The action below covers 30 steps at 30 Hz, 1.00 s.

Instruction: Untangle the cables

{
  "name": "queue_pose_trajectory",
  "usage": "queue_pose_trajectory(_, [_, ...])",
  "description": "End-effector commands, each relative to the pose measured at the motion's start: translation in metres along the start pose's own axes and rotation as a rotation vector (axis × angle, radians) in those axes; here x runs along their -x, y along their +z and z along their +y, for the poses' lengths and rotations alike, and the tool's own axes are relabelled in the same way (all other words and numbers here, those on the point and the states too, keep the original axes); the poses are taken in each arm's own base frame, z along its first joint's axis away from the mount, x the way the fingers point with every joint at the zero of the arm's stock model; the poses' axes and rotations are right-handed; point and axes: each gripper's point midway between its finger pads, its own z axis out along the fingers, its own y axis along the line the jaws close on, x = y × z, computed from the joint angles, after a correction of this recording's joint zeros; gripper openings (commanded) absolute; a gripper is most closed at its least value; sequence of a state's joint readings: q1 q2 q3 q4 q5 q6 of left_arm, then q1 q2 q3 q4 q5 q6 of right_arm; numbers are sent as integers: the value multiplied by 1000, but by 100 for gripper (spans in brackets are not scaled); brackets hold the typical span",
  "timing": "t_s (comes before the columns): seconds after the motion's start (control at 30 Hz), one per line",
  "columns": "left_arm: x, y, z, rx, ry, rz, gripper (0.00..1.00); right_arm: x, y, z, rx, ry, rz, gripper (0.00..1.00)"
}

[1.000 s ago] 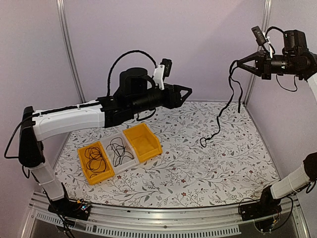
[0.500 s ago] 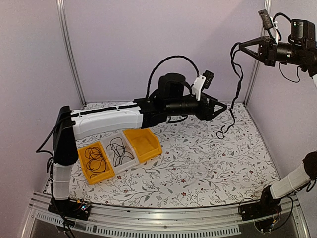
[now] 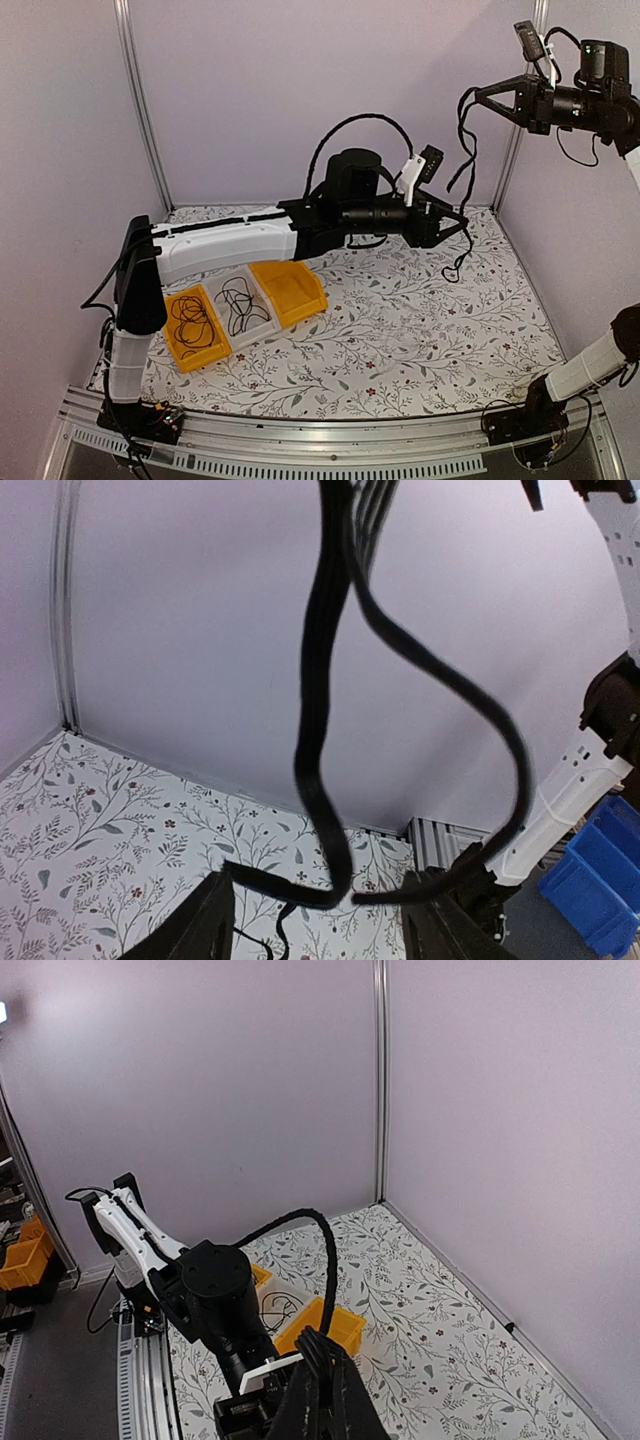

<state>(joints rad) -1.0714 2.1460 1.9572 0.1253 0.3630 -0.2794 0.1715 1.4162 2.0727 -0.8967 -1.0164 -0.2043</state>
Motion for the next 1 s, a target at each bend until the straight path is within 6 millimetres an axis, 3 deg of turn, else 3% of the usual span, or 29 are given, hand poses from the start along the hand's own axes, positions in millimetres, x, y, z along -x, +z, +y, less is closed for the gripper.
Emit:
queue_pose_trajectory(0.0, [9,-2,-24,-110,46,-40,60,0,4,-1,12,1,-7,0])
queue_pose_trajectory(0.13, [19,-11,-31,-150,74,-86,58,-4,6,-4,9,11,0,0])
queue_pose_trajectory(0.33, [15,-8,-17,-102,49,-63,23,-9,8,-5,8,22,7,0])
queue_pose_trajectory(0.5, [28,-22,-4,2,51,-89,0,-28,11,-8,7,28,41,0])
queue_pose_trajectory(0.63, [51,-57,2,111,65,-140,0,-65,14,-21,-57,65,112,13])
queue_pose_trajectory(0.73, [62,-90,7,199,65,-158,0,-99,18,-22,-45,98,172,32])
queue_pose_trajectory(0.83, [62,-120,17,286,59,-137,0,-121,19,-23,-47,125,204,43])
queue_pose_trajectory(0.97, [56,-157,26,393,75,-99,0,-144,21,-23,-43,155,233,48])
